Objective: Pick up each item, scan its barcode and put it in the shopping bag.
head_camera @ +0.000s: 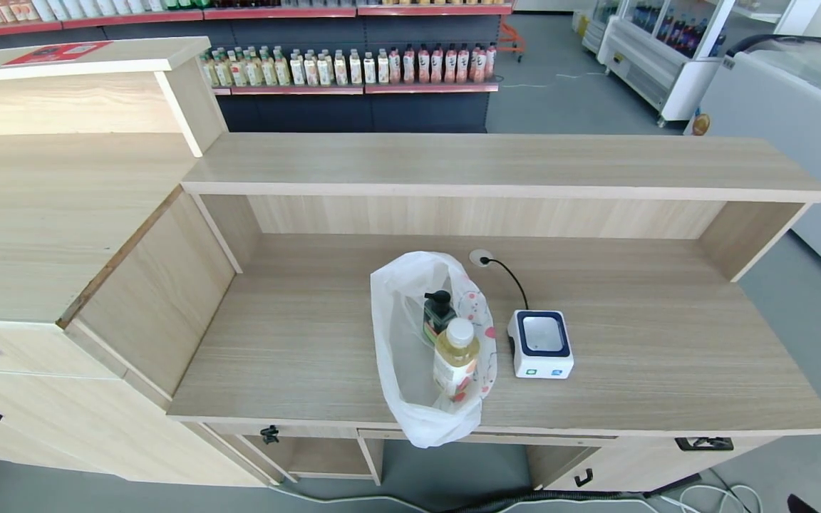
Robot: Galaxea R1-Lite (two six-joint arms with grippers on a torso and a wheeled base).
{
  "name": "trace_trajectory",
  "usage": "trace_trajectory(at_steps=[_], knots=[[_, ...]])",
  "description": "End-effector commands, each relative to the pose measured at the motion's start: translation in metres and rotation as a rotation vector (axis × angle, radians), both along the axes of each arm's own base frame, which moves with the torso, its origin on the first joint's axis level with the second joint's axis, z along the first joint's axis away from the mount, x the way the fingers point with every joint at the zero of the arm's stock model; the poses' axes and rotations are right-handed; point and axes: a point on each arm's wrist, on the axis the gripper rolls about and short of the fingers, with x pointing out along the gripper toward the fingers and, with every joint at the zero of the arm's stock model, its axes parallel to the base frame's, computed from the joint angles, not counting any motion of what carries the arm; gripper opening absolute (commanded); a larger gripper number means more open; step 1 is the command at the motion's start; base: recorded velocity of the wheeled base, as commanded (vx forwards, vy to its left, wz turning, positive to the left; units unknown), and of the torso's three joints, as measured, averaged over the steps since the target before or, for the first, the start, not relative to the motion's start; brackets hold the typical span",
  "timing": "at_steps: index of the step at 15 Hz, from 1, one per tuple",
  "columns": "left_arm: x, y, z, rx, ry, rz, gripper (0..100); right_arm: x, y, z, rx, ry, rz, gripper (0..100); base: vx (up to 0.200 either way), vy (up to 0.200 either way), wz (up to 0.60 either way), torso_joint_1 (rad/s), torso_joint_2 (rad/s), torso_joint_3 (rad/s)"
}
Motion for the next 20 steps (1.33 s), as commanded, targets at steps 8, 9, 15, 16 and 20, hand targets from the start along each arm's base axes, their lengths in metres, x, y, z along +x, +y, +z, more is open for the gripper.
trace_trajectory(at_steps=[8, 9, 15, 16, 20], knots=[[0.000, 0.000, 0.000, 0.000, 0.000, 0.001, 100, -0.043, -0.003, -0.034, 0.038, -0.095, -0.208, 100, 0.000, 0.000, 0.00, 0.000, 0.00, 0.000], [0.000, 0.000, 0.000, 0.000, 0.000, 0.001, 100, -0.043, -0.003, -0.034, 0.034, -0.092, -0.201, 100, 0.000, 0.000, 0.00, 0.000, 0.00, 0.000], [0.000, 0.000, 0.000, -0.002, 0.000, 0.001, 100, -0.047, -0.004, -0.035, 0.033, -0.143, -0.135, 100, 0.000, 0.000, 0.00, 0.000, 0.00, 0.000], [0.000, 0.000, 0.000, -0.002, 0.000, -0.001, 100, -0.048, -0.004, -0.036, 0.026, -0.160, -0.140, 100, 0.000, 0.000, 0.00, 0.000, 0.00, 0.000], [0.000, 0.000, 0.000, 0.006, 0.000, -0.001, 100, -0.048, -0.004, -0.036, 0.026, -0.167, -0.143, 100, 0.000, -0.150, 0.00, -0.001, 0.00, 0.001]])
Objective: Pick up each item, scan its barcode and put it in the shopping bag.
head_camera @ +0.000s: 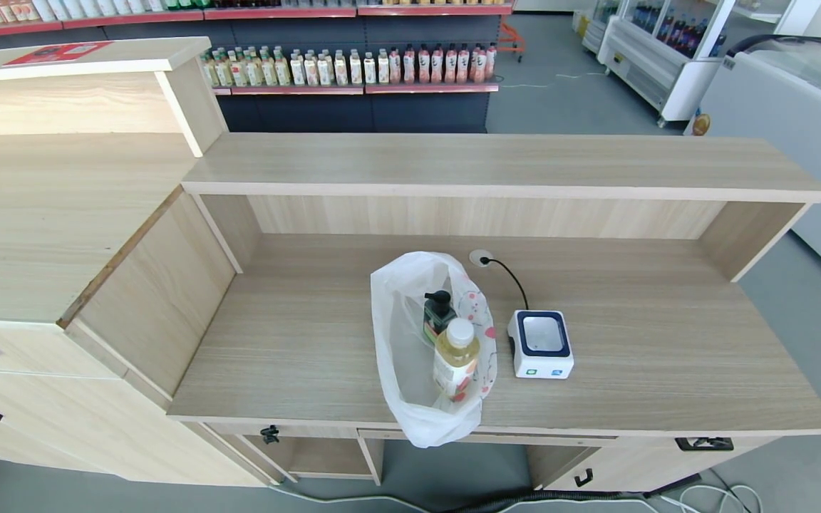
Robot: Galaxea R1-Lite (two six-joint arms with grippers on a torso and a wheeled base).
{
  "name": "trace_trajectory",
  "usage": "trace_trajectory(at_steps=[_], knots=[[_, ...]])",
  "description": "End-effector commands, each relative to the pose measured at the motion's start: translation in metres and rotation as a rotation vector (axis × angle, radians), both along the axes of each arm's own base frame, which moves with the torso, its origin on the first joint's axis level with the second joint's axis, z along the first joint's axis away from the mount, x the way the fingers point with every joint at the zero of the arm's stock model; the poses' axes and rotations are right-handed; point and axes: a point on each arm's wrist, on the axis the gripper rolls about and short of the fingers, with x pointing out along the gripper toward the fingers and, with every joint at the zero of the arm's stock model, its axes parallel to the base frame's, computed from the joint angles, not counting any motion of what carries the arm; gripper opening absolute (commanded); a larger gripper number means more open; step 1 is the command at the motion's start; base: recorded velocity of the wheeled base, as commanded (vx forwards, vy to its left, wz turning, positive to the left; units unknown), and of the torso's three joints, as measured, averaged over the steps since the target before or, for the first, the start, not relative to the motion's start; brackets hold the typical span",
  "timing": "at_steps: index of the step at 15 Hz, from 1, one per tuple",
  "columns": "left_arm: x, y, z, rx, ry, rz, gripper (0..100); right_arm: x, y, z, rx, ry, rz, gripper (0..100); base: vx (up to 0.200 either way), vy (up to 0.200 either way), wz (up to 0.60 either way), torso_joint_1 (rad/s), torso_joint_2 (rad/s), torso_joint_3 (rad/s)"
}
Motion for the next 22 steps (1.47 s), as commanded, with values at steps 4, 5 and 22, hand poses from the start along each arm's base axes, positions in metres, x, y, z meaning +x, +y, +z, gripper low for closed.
trace_trajectory(at_steps=[4, 5, 22], knots=[[-0.0001, 0.0000, -0.0001, 0.003, -0.001, 0.000, 100, 0.0001, 0.0000, -0.0001, -0.002, 0.002, 0.000, 100, 0.000, -0.200, 0.00, 0.006, 0.00, -0.001], [-0.0001, 0.0000, -0.0001, 0.003, -0.001, 0.000, 100, 0.0000, 0.0000, 0.0003, -0.002, 0.001, 0.000, 100, 0.000, -0.200, 0.00, 0.012, 0.00, 0.002], [-0.0001, 0.0000, -0.0001, -0.003, -0.001, 0.000, 100, 0.0001, 0.0000, -0.0001, 0.000, 0.002, 0.000, 100, 0.106, -0.047, 0.00, 0.003, 0.00, 0.002]])
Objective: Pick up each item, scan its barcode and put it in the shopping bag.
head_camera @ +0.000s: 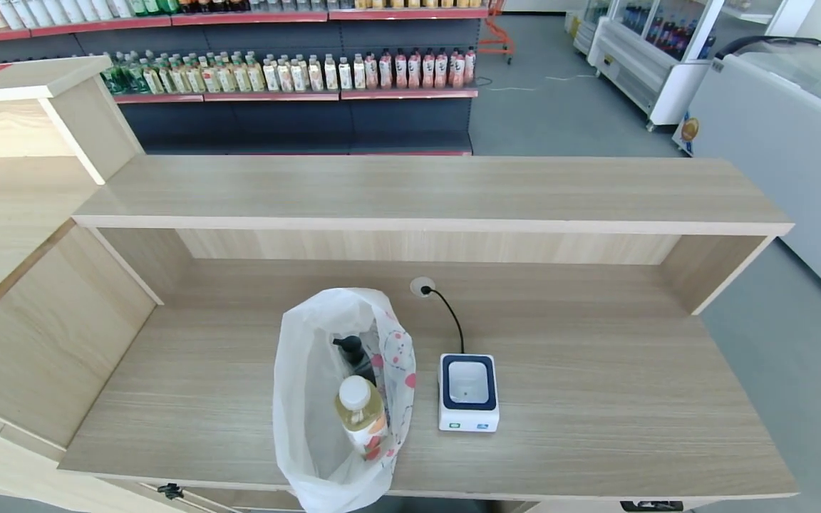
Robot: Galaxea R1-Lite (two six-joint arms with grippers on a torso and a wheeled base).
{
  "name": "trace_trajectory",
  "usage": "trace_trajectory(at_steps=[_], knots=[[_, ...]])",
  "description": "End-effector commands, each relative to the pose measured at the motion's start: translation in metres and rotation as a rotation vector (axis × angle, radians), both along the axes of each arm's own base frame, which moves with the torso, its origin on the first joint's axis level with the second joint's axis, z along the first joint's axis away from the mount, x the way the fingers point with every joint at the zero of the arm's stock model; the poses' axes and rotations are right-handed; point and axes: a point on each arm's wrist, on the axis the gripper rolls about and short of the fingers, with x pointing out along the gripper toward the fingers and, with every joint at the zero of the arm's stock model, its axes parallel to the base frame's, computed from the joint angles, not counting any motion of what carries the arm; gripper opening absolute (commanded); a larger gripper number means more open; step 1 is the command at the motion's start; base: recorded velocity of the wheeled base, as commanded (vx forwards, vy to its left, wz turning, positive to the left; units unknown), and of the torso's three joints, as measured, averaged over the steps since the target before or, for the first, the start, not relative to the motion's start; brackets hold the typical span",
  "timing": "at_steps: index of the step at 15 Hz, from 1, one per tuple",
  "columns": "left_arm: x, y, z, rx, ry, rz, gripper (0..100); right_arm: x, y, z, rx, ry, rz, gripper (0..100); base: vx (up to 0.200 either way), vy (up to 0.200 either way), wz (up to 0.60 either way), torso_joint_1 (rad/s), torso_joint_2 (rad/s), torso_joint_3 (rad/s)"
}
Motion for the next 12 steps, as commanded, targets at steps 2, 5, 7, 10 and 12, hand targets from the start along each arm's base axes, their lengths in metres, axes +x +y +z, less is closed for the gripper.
trace_trajectory(at_steps=[2, 5, 7, 10, 12], knots=[[-0.0003, 0.0000, -0.0002, -0.001, -0.004, 0.000, 100, 0.0003, 0.0000, 0.0000, 0.008, 0.005, 0.000, 100, 0.000, 0.000, 0.00, 0.000, 0.00, 0.000], [-0.0003, 0.0000, -0.0002, -0.001, -0.004, 0.000, 100, 0.0003, 0.0000, -0.0001, 0.000, 0.006, 0.000, 0, 0.000, 0.000, 0.00, 0.000, 0.00, 0.000], [-0.0003, 0.0000, -0.0002, -0.001, -0.004, 0.000, 100, 0.0002, 0.0000, -0.0002, 0.013, 0.004, -0.002, 0, 0.000, 0.000, 0.00, 0.000, 0.00, 0.000], [-0.0003, 0.0000, -0.0002, -0.001, -0.004, 0.000, 100, 0.0002, 0.0000, 0.0000, 0.019, 0.003, -0.002, 0, 0.000, 0.000, 0.00, 0.000, 0.00, 0.000], [-0.0003, 0.0000, -0.0002, -0.001, -0.004, 0.000, 100, 0.0002, 0.0000, -0.0002, 0.019, 0.004, -0.002, 0, 0.000, 0.000, 0.00, 0.000, 0.00, 0.000]])
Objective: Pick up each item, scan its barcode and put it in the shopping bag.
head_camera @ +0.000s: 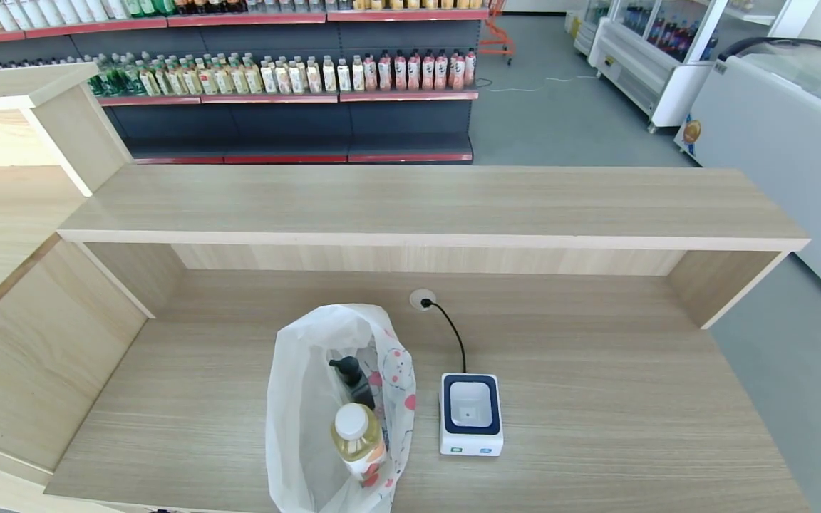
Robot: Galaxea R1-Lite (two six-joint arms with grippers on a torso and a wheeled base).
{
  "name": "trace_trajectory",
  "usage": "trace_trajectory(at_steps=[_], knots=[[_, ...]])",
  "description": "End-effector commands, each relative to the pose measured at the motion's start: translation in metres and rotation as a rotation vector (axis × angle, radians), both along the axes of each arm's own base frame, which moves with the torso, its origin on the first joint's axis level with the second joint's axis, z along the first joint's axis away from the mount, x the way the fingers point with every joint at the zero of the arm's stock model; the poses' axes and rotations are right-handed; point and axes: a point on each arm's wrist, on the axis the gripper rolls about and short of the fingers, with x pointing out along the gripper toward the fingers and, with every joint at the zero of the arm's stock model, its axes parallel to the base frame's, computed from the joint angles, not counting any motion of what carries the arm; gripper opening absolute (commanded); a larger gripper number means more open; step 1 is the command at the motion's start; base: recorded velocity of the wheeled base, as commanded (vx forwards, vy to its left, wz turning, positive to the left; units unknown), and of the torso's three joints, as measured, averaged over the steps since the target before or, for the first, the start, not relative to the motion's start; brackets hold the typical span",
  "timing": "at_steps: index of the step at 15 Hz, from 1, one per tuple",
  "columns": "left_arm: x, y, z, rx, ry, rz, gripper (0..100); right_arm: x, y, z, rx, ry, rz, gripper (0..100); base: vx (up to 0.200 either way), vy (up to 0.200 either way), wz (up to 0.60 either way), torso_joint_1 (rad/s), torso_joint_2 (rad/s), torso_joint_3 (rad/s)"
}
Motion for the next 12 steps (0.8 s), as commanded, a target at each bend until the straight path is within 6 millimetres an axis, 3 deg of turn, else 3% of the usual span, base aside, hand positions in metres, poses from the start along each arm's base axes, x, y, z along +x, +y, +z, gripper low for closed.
trace_trajectory(at_steps=[1, 12], knots=[[0.0000, 0.0000, -0.0001, 0.000, 0.000, 0.000, 100, 0.0002, 0.0000, -0.0001, 0.000, 0.004, 0.001, 0, 0.000, 0.000, 0.00, 0.000, 0.00, 0.000], [0.0000, 0.0000, -0.0001, 0.000, 0.000, 0.000, 100, 0.0002, 0.0000, -0.0001, -0.002, 0.004, 0.001, 0, 0.000, 0.000, 0.00, 0.000, 0.00, 0.000]])
